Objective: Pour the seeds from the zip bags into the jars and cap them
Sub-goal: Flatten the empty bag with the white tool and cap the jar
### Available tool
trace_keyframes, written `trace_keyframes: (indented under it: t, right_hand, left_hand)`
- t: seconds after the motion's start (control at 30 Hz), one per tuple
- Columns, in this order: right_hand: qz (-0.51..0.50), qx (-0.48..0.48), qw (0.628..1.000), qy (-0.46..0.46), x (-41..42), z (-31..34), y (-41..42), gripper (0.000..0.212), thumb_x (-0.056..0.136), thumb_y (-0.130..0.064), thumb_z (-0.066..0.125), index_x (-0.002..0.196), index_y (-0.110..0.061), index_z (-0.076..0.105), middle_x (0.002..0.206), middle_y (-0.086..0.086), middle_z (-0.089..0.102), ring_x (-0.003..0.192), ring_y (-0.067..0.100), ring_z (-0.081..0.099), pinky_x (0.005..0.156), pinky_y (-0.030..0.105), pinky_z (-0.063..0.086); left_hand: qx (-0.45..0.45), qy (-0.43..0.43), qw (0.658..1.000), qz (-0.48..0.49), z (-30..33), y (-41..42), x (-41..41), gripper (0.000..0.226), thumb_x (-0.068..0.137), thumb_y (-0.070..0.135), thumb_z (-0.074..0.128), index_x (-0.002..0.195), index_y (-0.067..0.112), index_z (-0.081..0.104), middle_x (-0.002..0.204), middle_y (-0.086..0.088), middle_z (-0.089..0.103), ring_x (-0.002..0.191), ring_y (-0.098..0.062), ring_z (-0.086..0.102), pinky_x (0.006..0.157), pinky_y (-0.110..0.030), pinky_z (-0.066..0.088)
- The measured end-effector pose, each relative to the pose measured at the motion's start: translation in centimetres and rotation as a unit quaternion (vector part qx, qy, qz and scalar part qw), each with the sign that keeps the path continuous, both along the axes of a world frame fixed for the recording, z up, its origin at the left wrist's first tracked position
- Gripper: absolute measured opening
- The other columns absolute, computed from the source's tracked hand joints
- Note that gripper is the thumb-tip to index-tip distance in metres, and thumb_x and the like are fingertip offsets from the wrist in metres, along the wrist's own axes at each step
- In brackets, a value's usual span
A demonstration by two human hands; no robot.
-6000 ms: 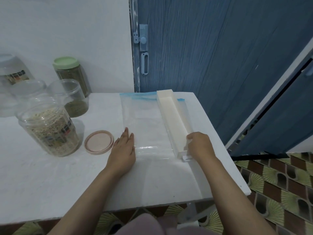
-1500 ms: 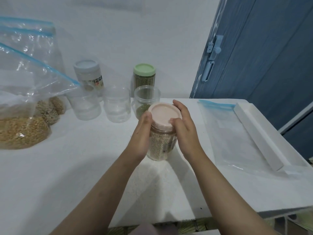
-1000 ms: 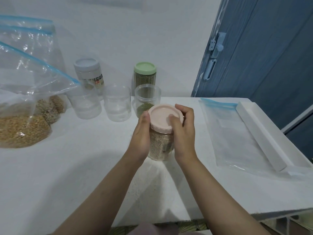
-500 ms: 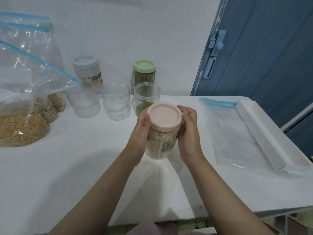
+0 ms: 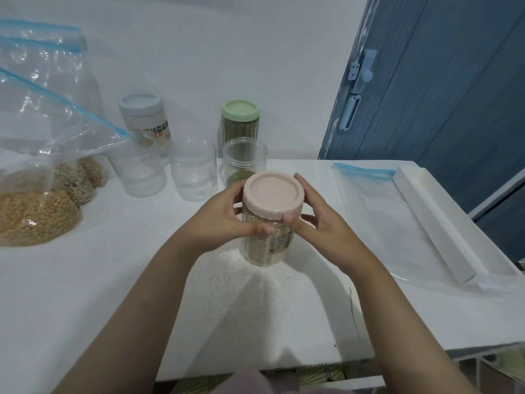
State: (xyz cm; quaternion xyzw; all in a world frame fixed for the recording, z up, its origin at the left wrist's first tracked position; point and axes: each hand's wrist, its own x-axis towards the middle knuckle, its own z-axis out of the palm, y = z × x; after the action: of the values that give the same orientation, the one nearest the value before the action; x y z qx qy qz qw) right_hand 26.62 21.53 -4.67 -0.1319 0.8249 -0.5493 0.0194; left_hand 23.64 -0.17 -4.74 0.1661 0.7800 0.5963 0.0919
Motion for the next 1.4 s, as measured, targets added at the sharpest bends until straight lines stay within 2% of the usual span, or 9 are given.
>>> trace_keyframes:
  t: [0.13,0.33,0.53,0.93,1.0,1.1,1.23,1.3,1.4]
  right_hand:
    - [-0.033,0.004,0.999,0.035,0.0,0.0,-0.1,0.069,0.079,-0.050,0.072,0.139,-0.036,0.042,0.135,-0.031,0.048,0.124,-0.012,0.045,0.101,0.024,0.043]
    - [0.075,-0.032,0.994,-0.066,-1.7,1.3,1.5,0.086,0.078,-0.044,0.072,0.152,-0.038,0.029,0.140,-0.033,0.044,0.125,-0.018,0.043,0.099,0.017,0.045]
    - [0.100,-0.030,0.993,-0.052,-2.3,1.5,1.2,0.067,0.081,-0.029,0.075,0.141,-0.032,0.043,0.126,-0.025,0.058,0.124,-0.004,0.051,0.093,0.020,0.051]
    - [0.025,-0.078,0.996,0.043,-0.7,-0.9,-0.4,0.063,0.086,-0.042,0.071,0.141,-0.027,0.045,0.136,-0.017,0.055,0.131,0.007,0.049,0.106,0.035,0.046]
    - [0.018,-0.102,0.993,0.048,-0.6,-1.3,-0.7,0.069,0.084,-0.053,0.070,0.141,-0.026,0.043,0.135,-0.018,0.054,0.132,0.006,0.048,0.105,0.029,0.045]
    - [0.016,-0.145,0.987,0.069,-0.1,-2.0,-2.1,0.074,0.083,-0.066,0.061,0.141,-0.028,0.037,0.133,-0.023,0.053,0.130,0.001,0.047,0.101,0.016,0.041]
    - [-0.073,-0.239,0.964,0.089,0.3,-3.1,-4.6,0.075,0.088,-0.070,0.052,0.142,-0.020,0.039,0.135,-0.009,0.054,0.128,0.005,0.050,0.102,0.018,0.041]
    - [-0.136,-0.270,0.948,0.096,0.3,-3.0,-5.7,0.055,0.096,-0.056,0.043,0.136,-0.017,0.048,0.127,-0.011,0.059,0.119,0.000,0.054,0.096,0.013,0.042]
    - [-0.188,-0.295,0.931,0.100,-0.4,-1.8,-6.9,0.034,0.096,-0.033,0.038,0.121,-0.021,0.057,0.109,-0.019,0.064,0.103,-0.007,0.058,0.085,0.009,0.043]
  left_hand:
    - [-0.013,-0.009,1.000,0.000,0.3,-0.2,0.0,0.079,0.054,0.034,0.091,0.121,0.046,0.052,0.126,0.022,0.063,0.120,0.004,0.056,0.097,-0.019,0.047]
    - [-0.009,-0.033,0.998,-0.044,0.9,-0.5,0.0,0.089,0.062,0.021,0.086,0.141,0.026,0.046,0.134,0.015,0.059,0.124,0.004,0.054,0.101,-0.016,0.045]
    - [-0.004,-0.027,0.997,-0.073,0.8,-0.8,-0.4,0.085,0.066,0.017,0.085,0.141,0.026,0.045,0.139,0.009,0.058,0.129,-0.002,0.052,0.107,-0.019,0.043]
    - [-0.036,0.079,0.996,0.004,-0.2,0.1,0.6,0.074,0.065,0.039,0.086,0.127,0.050,0.047,0.128,0.028,0.060,0.126,0.006,0.051,0.104,-0.017,0.042]
    - [-0.019,0.069,0.997,0.015,-0.5,0.3,0.8,0.073,0.065,0.038,0.086,0.126,0.052,0.047,0.125,0.033,0.060,0.125,0.008,0.051,0.104,-0.018,0.043]
    - [0.068,0.044,0.997,-0.019,-1.2,1.1,1.5,0.079,0.073,0.047,0.081,0.139,0.036,0.041,0.135,0.019,0.058,0.131,-0.001,0.049,0.107,-0.023,0.044]
    - [0.223,0.022,0.966,0.126,-2.0,4.8,2.9,0.048,0.093,0.040,0.052,0.135,0.017,0.047,0.126,0.000,0.063,0.118,-0.013,0.060,0.094,-0.024,0.050]
    - [0.257,0.032,0.941,0.215,-2.1,6.4,3.1,0.039,0.093,0.032,0.048,0.127,0.014,0.056,0.120,-0.006,0.067,0.115,-0.020,0.063,0.099,-0.038,0.051]
    - [0.262,0.054,0.911,0.313,-1.4,7.3,3.0,0.036,0.090,0.030,0.047,0.119,0.013,0.062,0.110,-0.003,0.070,0.107,-0.020,0.066,0.095,-0.042,0.053]
